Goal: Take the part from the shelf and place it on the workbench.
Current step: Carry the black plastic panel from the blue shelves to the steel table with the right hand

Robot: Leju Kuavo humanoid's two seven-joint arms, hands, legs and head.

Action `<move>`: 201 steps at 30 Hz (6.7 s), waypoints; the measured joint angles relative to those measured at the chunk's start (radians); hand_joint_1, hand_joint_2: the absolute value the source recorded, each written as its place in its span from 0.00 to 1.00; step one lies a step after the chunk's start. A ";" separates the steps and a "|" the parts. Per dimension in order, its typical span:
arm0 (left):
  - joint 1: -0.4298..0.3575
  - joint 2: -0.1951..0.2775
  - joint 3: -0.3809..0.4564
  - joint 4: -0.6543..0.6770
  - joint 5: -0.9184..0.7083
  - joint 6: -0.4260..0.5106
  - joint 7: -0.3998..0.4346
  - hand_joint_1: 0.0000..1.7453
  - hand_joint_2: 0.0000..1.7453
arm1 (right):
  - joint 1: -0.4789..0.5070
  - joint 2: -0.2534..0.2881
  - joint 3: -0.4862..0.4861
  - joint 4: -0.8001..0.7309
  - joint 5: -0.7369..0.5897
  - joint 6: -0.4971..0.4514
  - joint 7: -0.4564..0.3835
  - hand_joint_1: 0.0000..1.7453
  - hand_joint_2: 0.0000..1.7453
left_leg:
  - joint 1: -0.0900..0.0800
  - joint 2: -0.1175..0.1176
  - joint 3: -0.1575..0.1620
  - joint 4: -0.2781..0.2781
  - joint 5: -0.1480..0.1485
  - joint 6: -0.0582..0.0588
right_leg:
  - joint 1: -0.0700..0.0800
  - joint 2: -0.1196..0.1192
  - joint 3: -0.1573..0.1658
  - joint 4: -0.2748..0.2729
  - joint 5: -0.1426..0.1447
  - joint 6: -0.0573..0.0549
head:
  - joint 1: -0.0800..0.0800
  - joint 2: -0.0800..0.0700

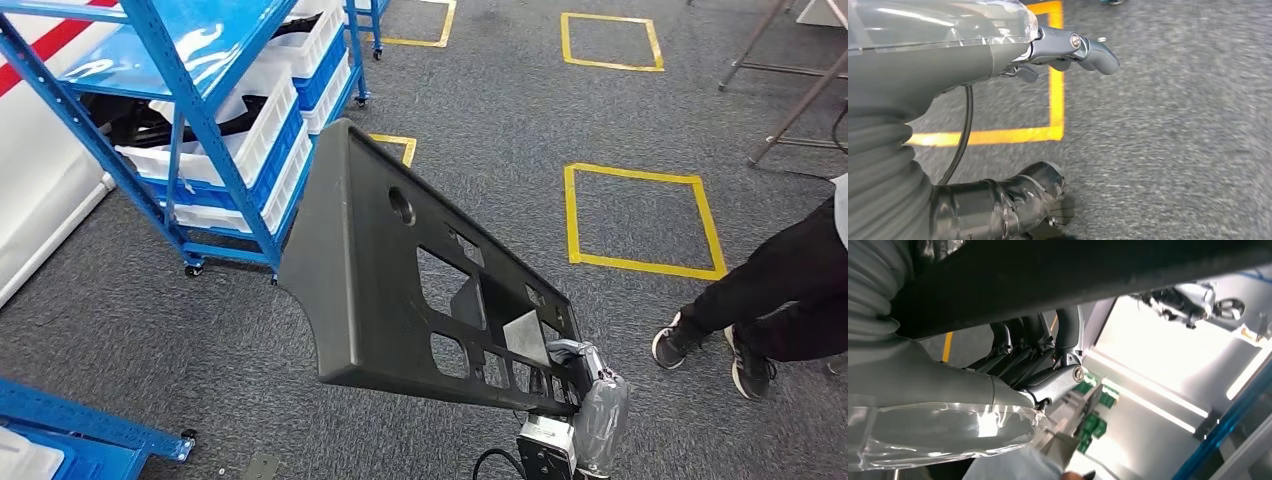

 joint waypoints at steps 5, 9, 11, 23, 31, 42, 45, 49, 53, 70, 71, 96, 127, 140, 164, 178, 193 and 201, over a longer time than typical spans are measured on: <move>-0.006 0.001 0.000 0.000 0.000 -0.001 -0.004 0.00 1.00 | -0.003 -0.002 0.004 0.001 0.000 0.000 0.005 1.00 1.00 | -0.002 0.010 0.019 -0.053 0.013 0.020 | -0.004 0.009 -0.020 0.013 -0.003 0.030 | 0.001 0.000; -0.002 0.001 0.001 0.000 0.000 -0.002 -0.006 0.00 1.00 | -0.011 -0.005 0.004 0.004 0.000 0.000 0.006 1.00 1.00 | -0.007 0.060 0.020 -0.062 0.019 0.036 | -0.003 -0.081 -0.117 0.217 -0.110 0.041 | 0.003 0.000; -0.001 0.002 0.001 0.000 0.000 -0.003 -0.006 0.00 1.00 | -0.011 -0.007 0.004 0.007 0.000 0.000 0.006 1.00 1.00 | -0.010 0.086 0.020 -0.061 0.017 0.036 | -0.005 -0.089 -0.136 0.260 -0.112 0.043 | 0.003 0.000; -0.007 0.001 0.001 0.000 0.000 -0.006 -0.008 0.00 1.00 | -0.022 -0.007 0.013 0.013 -0.001 0.000 0.008 1.00 1.00 | -0.011 0.074 -0.022 0.088 -0.091 -0.005 | 0.004 -0.097 0.020 -0.041 0.011 -0.019 | 0.000 0.000; -0.001 0.003 0.001 0.000 0.000 -0.010 -0.008 0.00 1.00 | -0.023 -0.007 0.015 0.021 -0.001 0.000 0.008 1.00 1.00 | -0.001 -0.013 0.009 -0.023 0.005 -0.007 | 0.002 0.008 0.009 -0.009 0.000 0.000 | -0.001 0.000; 0.000 0.006 0.002 0.000 -0.002 -0.013 -0.007 0.00 1.00 | -0.013 -0.008 0.011 0.026 -0.002 0.000 0.000 1.00 1.00 | -0.009 0.096 0.022 -0.059 0.011 0.039 | -0.003 -0.092 -0.129 0.246 -0.102 0.039 | 0.004 0.000; -0.002 0.006 0.002 0.000 -0.001 -0.013 -0.008 0.00 1.00 | -0.013 -0.008 0.011 0.026 -0.002 0.000 -0.001 1.00 1.00 | -0.011 0.126 0.032 -0.059 0.003 0.032 | 0.005 -0.144 -0.026 0.055 -0.019 0.026 | 0.003 0.000; -0.003 0.005 0.002 0.000 -0.001 -0.015 -0.010 0.00 1.00 | -0.014 -0.007 0.011 0.026 -0.002 0.000 -0.002 1.00 1.00 | -0.016 0.162 0.045 -0.062 -0.004 0.014 | 0.021 -0.156 0.008 -0.018 -0.005 0.004 | 0.003 0.000; -0.005 0.005 0.002 0.000 -0.001 -0.015 -0.010 0.00 1.00 | -0.013 -0.007 0.012 0.026 -0.001 0.000 -0.003 1.00 1.00 | -0.011 0.090 0.010 0.036 -0.073 -0.003 | 0.006 -0.110 0.018 -0.037 0.007 -0.016 | 0.002 0.000; 0.001 0.008 0.004 0.000 0.000 -0.016 -0.010 0.00 1.00 | -0.015 -0.007 0.013 0.033 -0.001 0.000 -0.002 1.00 1.00 | -0.007 0.052 0.018 -0.061 0.020 0.044 | 0.000 -0.083 -0.105 0.205 -0.116 0.038 | 0.005 0.000; 0.003 0.008 0.004 0.000 0.000 -0.016 -0.010 0.00 1.00 | -0.014 -0.007 0.013 0.033 -0.001 0.000 -0.002 1.00 1.00 | -0.008 0.067 0.018 -0.061 0.019 0.044 | -0.002 -0.088 -0.129 0.252 -0.130 0.040 | 0.005 0.000; -0.002 0.007 0.005 0.000 -0.003 -0.019 -0.014 0.00 1.00 | -0.016 -0.009 0.023 0.036 0.008 0.000 0.003 1.00 1.00 | -0.006 -0.011 0.010 -0.050 0.018 0.022 | -0.002 0.030 0.002 -0.010 -0.006 0.020 | 0.002 0.000; -0.002 0.008 0.006 0.000 -0.005 -0.034 -0.031 0.00 1.00 | -0.030 -0.018 0.039 0.048 0.009 0.000 0.015 1.00 1.00 | -0.002 -0.003 0.019 -0.059 0.018 0.025 | -0.008 0.020 -0.007 -0.007 -0.006 0.031 | 0.006 0.000; -0.002 0.008 0.006 0.000 -0.010 -0.036 -0.031 0.00 1.00 | -0.034 -0.025 0.039 0.049 0.010 0.000 0.015 1.00 1.00 | -0.009 0.131 0.054 -0.068 -0.012 0.008 | -0.001 -0.151 -0.006 -0.013 -0.001 0.033 | 0.011 0.000; -0.001 0.012 0.006 0.000 -0.014 -0.089 -0.072 0.00 1.00 | -0.052 -0.036 0.063 0.073 0.115 0.000 0.052 1.00 1.00 | -0.004 0.054 0.008 -0.061 0.027 0.039 | -0.008 -0.089 -0.116 0.259 -0.135 0.055 | 0.013 0.000; 0.001 0.016 0.007 0.000 -0.020 -0.095 -0.080 0.00 1.00 | -0.054 -0.037 0.071 0.081 0.088 0.000 0.037 1.00 1.00 | -0.003 0.055 -0.129 0.218 -0.097 -0.014 | 0.000 -0.096 0.078 -0.032 -0.064 -0.013 | 0.008 0.000; 0.004 0.023 0.007 0.000 -0.028 -0.089 -0.081 0.00 1.00 | -0.061 -0.039 0.073 0.090 0.066 0.000 0.031 1.00 1.00 | -0.009 0.047 0.045 -0.093 0.023 0.045 | -0.007 -0.090 -0.030 0.221 -0.164 0.044 | 0.006 0.000; 0.004 0.022 0.008 0.000 -0.030 -0.089 -0.081 0.00 1.00 | -0.058 -0.040 0.074 0.094 0.062 0.000 0.032 1.00 1.00 | 0.007 0.044 0.177 -0.097 -0.089 -0.009 | -0.021 -0.115 -0.076 0.019 0.040 0.044 | 0.005 0.000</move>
